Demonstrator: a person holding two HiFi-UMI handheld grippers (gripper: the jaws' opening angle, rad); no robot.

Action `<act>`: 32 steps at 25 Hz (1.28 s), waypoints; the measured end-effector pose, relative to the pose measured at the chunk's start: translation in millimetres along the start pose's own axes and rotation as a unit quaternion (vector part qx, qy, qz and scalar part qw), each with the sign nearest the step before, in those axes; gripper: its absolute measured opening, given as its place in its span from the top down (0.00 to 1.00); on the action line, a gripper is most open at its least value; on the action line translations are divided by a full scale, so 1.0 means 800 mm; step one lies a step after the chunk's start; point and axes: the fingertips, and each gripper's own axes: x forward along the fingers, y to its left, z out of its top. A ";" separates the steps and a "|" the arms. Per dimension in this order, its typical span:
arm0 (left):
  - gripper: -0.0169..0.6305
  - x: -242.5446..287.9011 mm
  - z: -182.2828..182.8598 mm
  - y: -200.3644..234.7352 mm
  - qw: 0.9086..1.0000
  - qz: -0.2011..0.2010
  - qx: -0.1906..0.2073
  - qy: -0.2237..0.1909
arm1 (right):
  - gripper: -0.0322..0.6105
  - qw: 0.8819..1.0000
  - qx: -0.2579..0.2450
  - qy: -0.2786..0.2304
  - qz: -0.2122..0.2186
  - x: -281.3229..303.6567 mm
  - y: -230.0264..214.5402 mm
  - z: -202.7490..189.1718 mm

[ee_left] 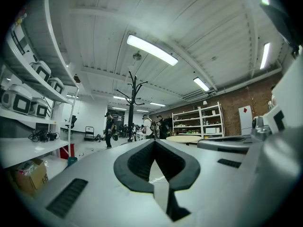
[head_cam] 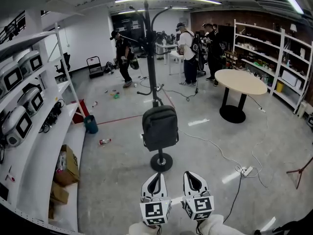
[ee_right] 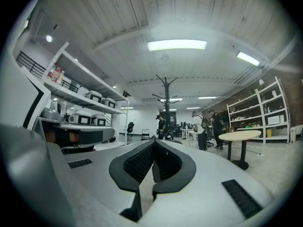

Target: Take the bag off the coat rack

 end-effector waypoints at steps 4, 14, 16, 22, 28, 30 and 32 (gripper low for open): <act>0.97 0.005 -0.004 0.004 1.000 0.000 -0.004 0.003 | 0.93 1.000 -0.001 0.002 0.000 0.007 0.000 0.001; 0.97 0.035 -0.010 0.021 1.000 -0.001 -0.001 0.008 | 0.93 1.000 0.007 0.004 0.008 0.046 -0.002 -0.006; 0.97 0.045 -0.010 0.023 1.000 -0.001 0.001 0.009 | 0.93 1.000 0.009 0.006 0.010 0.057 -0.007 -0.009; 0.97 0.082 -0.016 0.037 1.000 0.010 0.003 0.013 | 0.93 1.000 0.010 0.004 0.022 0.100 -0.020 -0.010; 0.97 0.129 -0.012 0.053 1.000 0.019 0.003 0.011 | 0.93 0.999 0.009 0.004 0.036 0.151 -0.034 -0.007; 0.97 0.145 -0.010 0.056 1.000 0.023 0.005 0.009 | 0.93 0.999 0.009 0.003 0.042 0.167 -0.039 -0.005; 0.97 0.162 -0.007 0.059 1.000 0.025 0.005 0.006 | 0.93 0.999 0.008 0.002 0.047 0.184 -0.047 -0.004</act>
